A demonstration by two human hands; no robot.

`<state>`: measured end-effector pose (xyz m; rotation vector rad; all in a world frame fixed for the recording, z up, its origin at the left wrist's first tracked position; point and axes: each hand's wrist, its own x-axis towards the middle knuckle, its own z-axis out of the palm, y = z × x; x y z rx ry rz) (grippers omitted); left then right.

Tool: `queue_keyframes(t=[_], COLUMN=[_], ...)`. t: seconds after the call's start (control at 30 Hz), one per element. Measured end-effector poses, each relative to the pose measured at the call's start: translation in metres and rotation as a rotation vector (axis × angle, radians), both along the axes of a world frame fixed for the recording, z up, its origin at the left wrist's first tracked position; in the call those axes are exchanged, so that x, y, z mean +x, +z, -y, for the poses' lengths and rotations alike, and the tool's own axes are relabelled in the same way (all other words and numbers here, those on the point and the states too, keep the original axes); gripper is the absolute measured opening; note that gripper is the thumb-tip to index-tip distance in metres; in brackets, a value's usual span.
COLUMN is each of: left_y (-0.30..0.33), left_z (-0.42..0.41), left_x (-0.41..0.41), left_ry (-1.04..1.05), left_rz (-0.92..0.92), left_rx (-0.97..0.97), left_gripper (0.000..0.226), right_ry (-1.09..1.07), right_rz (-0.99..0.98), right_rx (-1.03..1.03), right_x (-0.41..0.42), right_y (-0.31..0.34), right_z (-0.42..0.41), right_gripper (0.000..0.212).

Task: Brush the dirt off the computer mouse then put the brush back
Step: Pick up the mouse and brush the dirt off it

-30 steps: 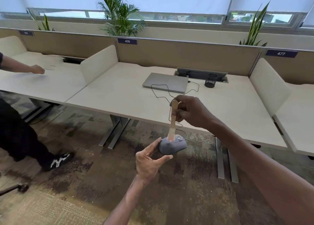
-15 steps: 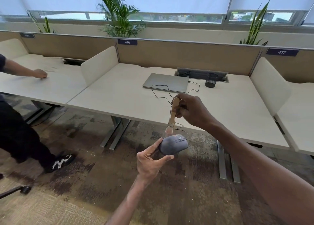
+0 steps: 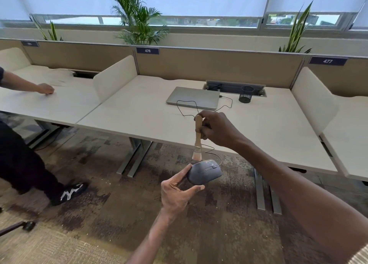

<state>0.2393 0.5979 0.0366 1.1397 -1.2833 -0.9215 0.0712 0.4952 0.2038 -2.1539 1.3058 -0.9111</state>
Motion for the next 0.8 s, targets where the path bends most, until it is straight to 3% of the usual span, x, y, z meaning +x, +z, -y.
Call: queue_keyframes(t=[0.17, 0.47, 0.67, 0.8], left_y=[-0.001, 0.000, 0.002, 0.002], left_z=[-0.001, -0.003, -0.003, -0.003], left_x=[0.000, 0.004, 0.009, 0.010], left_ry=[-0.006, -0.004, 0.006, -0.020], left_rz=[0.019, -0.018, -0.011, -0.016], left_rx=[-0.035, -0.053, -0.036, -0.049], left_gripper=[0.075, 0.073, 0.074, 0.079], right_ry=[-0.053, -0.178, -0.188, -0.156], right_rz=[-0.001, -0.232, -0.037, -0.096], right_rx=[0.026, 0.083, 0.012, 0.088], right_x=[0.021, 0.024, 0.030, 0.038], right_y=[-0.001, -0.016, -0.003, -0.001], right_z=[0.000, 0.010, 0.005, 0.003], right_gripper=[0.014, 0.002, 0.009, 0.003])
